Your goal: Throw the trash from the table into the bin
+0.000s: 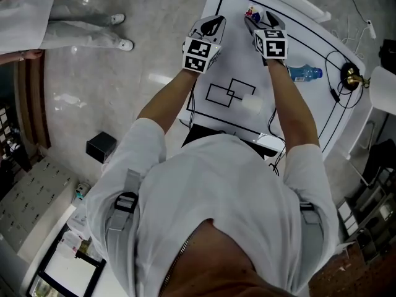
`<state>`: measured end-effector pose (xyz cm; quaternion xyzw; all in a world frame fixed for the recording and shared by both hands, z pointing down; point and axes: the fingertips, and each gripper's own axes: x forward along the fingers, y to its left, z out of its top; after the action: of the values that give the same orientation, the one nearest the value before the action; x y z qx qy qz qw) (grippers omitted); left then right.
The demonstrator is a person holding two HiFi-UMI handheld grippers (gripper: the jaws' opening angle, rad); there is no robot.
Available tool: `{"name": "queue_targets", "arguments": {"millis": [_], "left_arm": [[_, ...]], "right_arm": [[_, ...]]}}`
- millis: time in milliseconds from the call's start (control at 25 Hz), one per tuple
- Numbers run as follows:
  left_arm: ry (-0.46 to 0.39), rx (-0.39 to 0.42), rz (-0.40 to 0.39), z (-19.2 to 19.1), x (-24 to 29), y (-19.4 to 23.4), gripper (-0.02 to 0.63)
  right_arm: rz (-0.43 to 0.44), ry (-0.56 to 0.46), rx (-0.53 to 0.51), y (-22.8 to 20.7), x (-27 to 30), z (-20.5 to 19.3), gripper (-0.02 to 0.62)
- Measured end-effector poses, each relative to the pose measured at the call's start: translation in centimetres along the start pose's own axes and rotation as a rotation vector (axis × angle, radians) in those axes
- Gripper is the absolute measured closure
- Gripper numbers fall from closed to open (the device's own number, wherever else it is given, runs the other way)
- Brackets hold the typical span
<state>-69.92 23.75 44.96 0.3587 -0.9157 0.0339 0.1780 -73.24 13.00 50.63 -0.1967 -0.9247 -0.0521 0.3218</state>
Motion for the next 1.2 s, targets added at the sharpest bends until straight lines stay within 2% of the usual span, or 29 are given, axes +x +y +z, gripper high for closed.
{"name": "queue_targets", "arguments": {"millis": [200, 360, 480, 800, 920, 1200], "left_arm": [[0.003, -0.001, 0.014, -0.5, -0.8, 0.9, 0.597], [0.008, -0.005, 0.026, -1.1, -1.4, 1.3, 0.597], [0.008, -0.003, 0.026, -1.2, -1.7, 1.3, 0.597], [-0.021, 0.018, 0.002, -0.1, -2.2, -0.5, 0.597], [-0.034, 0.028, -0.01, 0.6, -2.5, -1.6, 0.597], [-0.088, 0.066, -0.063, 3.1, -3.7, -5.8, 0.597]], "right_arm": [[-0.026, 0.05, -0.001, -0.5, 1.4, -1.3, 0.288], [-0.055, 0.055, -0.011, -0.6, 1.2, -1.8, 0.352], [-0.056, 0.04, 0.005, -0.4, 0.5, -1.6, 0.364], [-0.023, -0.096, 0.068, 0.7, -4.6, 1.3, 0.368], [-0.018, -0.15, 0.061, 1.0, -7.4, 2.5, 0.368], [-0.057, -0.258, 0.074, 0.9, -14.8, 3.9, 0.371]]}}
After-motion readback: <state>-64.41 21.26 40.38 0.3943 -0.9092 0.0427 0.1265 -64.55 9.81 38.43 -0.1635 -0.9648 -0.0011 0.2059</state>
